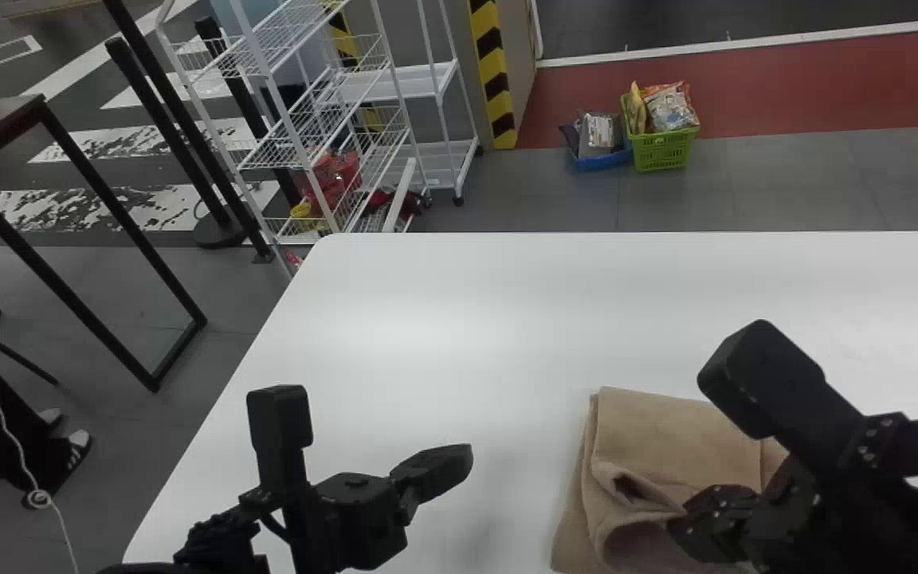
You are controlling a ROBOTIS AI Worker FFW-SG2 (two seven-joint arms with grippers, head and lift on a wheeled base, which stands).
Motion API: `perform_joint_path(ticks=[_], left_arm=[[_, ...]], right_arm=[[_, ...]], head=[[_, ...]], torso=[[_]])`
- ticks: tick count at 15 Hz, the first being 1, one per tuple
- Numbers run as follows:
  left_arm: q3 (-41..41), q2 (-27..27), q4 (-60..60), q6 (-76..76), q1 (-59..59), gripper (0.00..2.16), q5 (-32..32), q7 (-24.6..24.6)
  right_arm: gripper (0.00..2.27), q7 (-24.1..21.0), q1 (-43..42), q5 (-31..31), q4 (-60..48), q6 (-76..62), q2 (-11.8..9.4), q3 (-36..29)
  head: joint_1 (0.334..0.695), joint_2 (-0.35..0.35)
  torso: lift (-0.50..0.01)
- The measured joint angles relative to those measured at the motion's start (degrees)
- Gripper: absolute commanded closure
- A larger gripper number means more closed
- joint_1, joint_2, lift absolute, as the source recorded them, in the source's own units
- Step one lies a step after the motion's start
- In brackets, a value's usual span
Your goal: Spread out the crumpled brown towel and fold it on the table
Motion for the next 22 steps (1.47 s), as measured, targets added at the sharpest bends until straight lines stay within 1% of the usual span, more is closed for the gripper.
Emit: perform_joint_path(ticks=[4,8,11,14,17,19,22], left_arm=[[0.21,0.01,-0.16,0.09,0.48,2.14,0.17,-0.59],[2.24,-0.01,-1.54,2.69,2.24,2.14,0.64,-2.90],[4.91,-0.15,-2.81,3.70,4.38,2.14,3.65,-4.63],[6.69,-1.11,-4.02,8.34,5.41,2.14,6.31,-8.15],[5.58,-2.70,-4.14,9.15,5.98,2.14,6.75,-9.71],[3.97,-3.01,-4.11,9.17,6.48,2.14,7.14,-10.38],[0.61,-3.04,-2.93,7.37,6.65,2.14,6.67,-10.29]], right_arm=[[1.77,0.00,0.15,0.39,6.15,0.02,2.88,0.82],[1.77,0.00,-0.62,0.38,6.41,-0.12,5.02,-1.88],[1.77,0.00,-2.56,0.06,6.66,-0.69,5.97,-4.27],[1.77,0.00,-4.28,-0.21,8.08,-0.78,7.19,-5.46],[1.77,0.00,-4.33,-0.30,8.31,-0.50,7.28,-5.73],[1.77,0.00,-3.89,-0.25,8.26,-0.12,7.12,-5.93],[1.77,0.00,-3.04,-0.16,7.71,0.33,6.68,-6.05]], head=[[0.695,0.350],[0.695,0.350],[0.695,0.350],[0.695,0.350],[0.695,0.337],[0.695,0.300],[0.695,0.265]], torso=[[-0.127],[-0.127],[-0.127],[-0.127],[-0.127],[-0.127],[-0.127]])
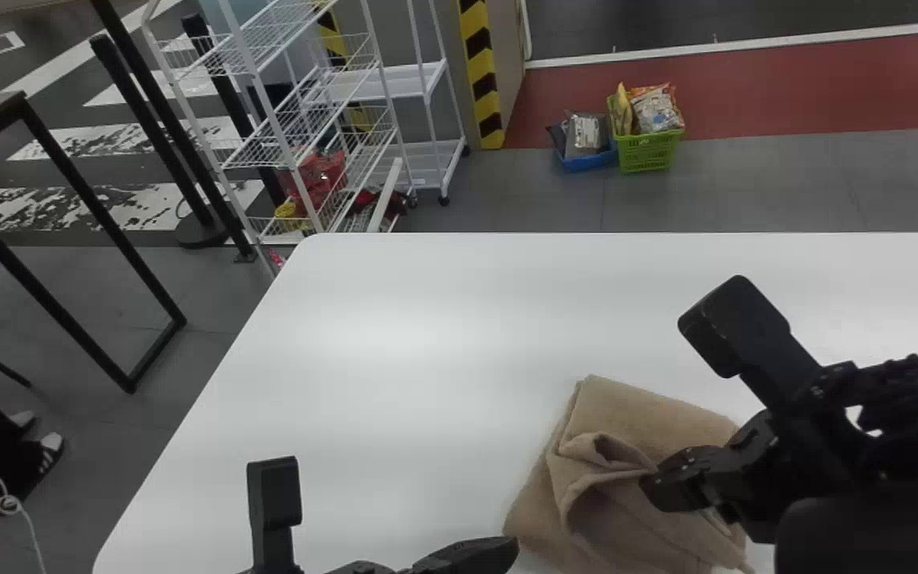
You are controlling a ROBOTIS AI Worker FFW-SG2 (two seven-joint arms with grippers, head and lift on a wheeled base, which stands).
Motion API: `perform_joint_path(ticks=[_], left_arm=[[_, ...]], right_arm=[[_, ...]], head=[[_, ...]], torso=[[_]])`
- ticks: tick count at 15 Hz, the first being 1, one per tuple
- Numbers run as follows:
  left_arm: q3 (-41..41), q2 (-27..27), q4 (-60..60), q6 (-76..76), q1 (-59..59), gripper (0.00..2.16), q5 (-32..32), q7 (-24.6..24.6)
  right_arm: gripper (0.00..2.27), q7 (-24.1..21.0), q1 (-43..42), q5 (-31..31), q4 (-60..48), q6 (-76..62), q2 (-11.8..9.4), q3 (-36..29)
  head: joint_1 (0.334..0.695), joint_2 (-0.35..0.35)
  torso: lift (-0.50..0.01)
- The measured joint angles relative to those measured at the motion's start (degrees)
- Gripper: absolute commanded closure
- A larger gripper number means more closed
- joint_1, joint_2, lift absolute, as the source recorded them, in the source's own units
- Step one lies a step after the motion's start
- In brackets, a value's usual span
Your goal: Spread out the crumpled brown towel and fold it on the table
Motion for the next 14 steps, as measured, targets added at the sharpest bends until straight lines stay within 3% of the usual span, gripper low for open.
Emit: perform_joint_path(ticks=[5,14], left_arm=[[-3.53,0.00,3.92,-10.21,-1.45,2.14,-2.05,1.52],[-4.75,0.18,6.59,-10.44,-1.13,2.14,-4.81,1.03]], right_arm=[[1.77,0.00,0.67,-0.12,-1.14,0.16,-0.63,-0.21],[1.77,0.00,-0.28,-0.52,-1.44,0.16,-1.06,-1.45]], head=[[0.695,0.234],[0.695,0.219]], torso=[[-0.127],[-0.127]])
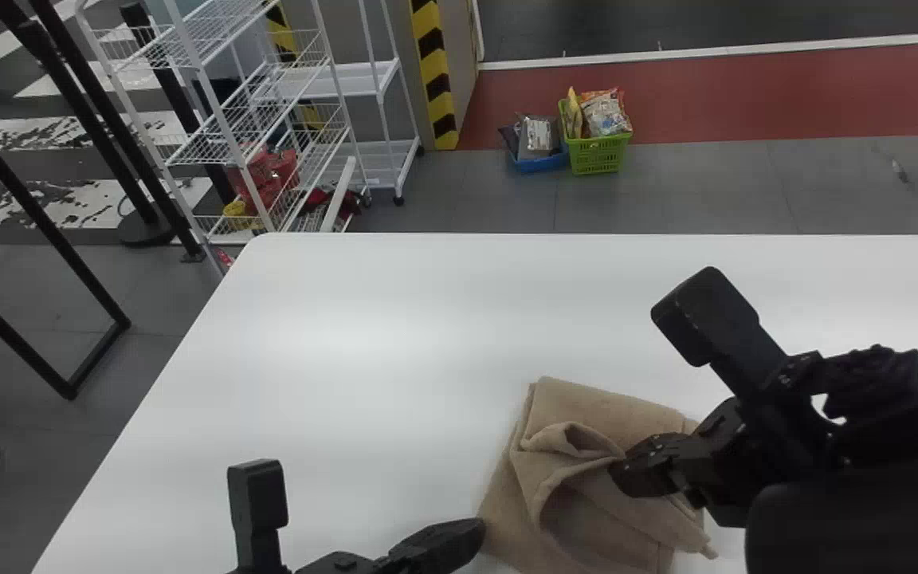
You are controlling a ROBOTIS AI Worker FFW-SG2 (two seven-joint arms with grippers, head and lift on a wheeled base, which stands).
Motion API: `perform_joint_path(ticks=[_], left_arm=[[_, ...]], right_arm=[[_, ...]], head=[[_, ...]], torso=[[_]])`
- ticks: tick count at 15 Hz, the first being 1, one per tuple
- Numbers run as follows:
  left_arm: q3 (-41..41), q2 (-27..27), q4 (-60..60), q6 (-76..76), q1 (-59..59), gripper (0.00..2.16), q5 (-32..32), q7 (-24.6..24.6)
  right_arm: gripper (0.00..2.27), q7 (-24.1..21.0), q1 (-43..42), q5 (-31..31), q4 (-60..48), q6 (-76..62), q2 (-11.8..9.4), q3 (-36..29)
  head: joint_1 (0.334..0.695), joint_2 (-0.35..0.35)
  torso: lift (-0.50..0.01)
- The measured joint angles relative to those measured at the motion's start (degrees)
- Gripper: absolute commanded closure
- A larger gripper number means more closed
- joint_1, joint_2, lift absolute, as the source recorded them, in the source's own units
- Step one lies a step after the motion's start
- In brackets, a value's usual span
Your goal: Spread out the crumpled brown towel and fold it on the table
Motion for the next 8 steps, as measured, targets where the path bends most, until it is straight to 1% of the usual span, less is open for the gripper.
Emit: perform_joint_path(ticks=[5,8], left_arm=[[-1.01,0.13,-0.43,1.84,1.08,2.14,0.45,-0.70],[-1.86,0.17,-0.82,2.05,1.30,2.14,0.18,-0.26]], right_arm=[[1.77,0.00,-0.99,0.09,0.39,-0.08,0.22,-0.11],[1.77,0.00,-1.02,-0.64,-1.28,4.96,0.17,0.80]], head=[[0.695,0.201],[0.695,0.199]], torso=[[-0.127],[-0.127]])
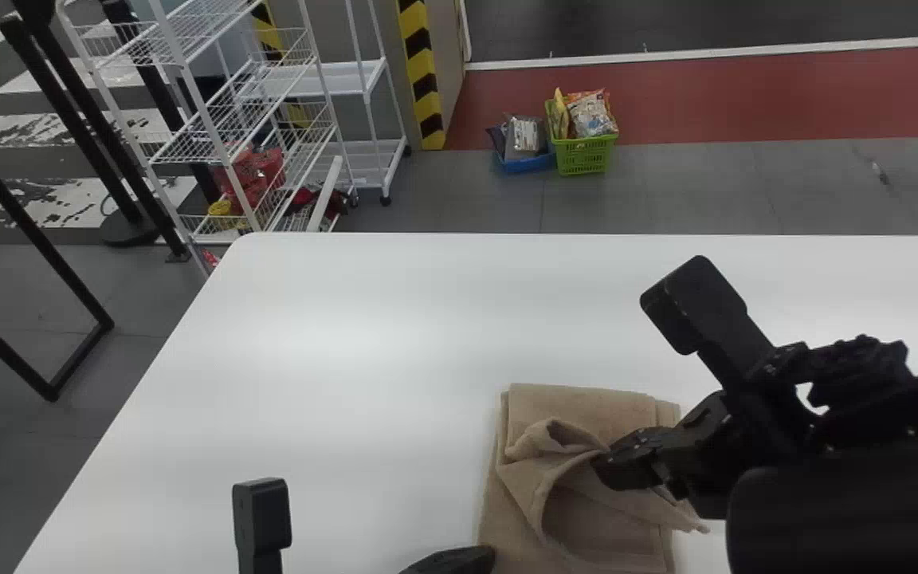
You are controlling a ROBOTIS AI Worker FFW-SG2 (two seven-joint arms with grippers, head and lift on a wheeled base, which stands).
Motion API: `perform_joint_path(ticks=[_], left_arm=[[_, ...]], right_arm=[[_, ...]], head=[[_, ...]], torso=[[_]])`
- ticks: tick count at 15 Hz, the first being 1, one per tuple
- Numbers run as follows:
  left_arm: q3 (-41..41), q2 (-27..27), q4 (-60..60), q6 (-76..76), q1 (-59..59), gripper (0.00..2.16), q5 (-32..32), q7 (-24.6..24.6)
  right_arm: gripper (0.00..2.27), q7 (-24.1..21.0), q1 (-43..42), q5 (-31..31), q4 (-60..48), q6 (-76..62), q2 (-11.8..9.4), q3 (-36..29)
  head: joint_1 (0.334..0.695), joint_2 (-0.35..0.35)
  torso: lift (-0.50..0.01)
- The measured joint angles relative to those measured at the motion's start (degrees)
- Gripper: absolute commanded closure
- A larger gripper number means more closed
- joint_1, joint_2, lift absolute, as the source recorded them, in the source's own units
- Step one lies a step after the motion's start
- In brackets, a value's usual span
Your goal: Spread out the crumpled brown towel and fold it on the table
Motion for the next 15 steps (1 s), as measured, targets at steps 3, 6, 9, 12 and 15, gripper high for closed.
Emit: perform_joint_path(ticks=[3,6,9,12,15], left_arm=[[-0.83,0.00,-0.16,0.00,0.09,2.14,-0.79,0.51],[-0.98,0.00,-0.20,-0.12,0.13,2.14,-1.13,0.81],[-1.01,-0.09,-0.41,-0.17,0.31,2.14,-1.33,0.98],[-1.47,-0.17,-0.44,-0.43,0.37,2.14,-1.71,0.96],[-1.66,-0.17,-0.44,-0.52,0.42,2.14,-1.85,0.89]], right_arm=[[1.77,0.00,0.68,0.60,-5.07,4.99,-0.84,4.25],[1.77,0.00,1.41,1.16,-10.76,5.42,-4.16,8.21],[1.77,0.00,3.40,1.51,-12.85,5.45,-7.41,9.29],[1.77,0.00,4.84,2.49,-11.71,5.45,-8.57,10.00],[1.71,0.00,5.16,3.00,-8.55,5.45,-6.51,9.74]], head=[[0.695,0.220],[0.695,0.250],[0.695,0.236],[0.695,0.220],[0.695,0.223]], torso=[[-0.127],[-0.127],[-0.127],[-0.127],[-0.127]])
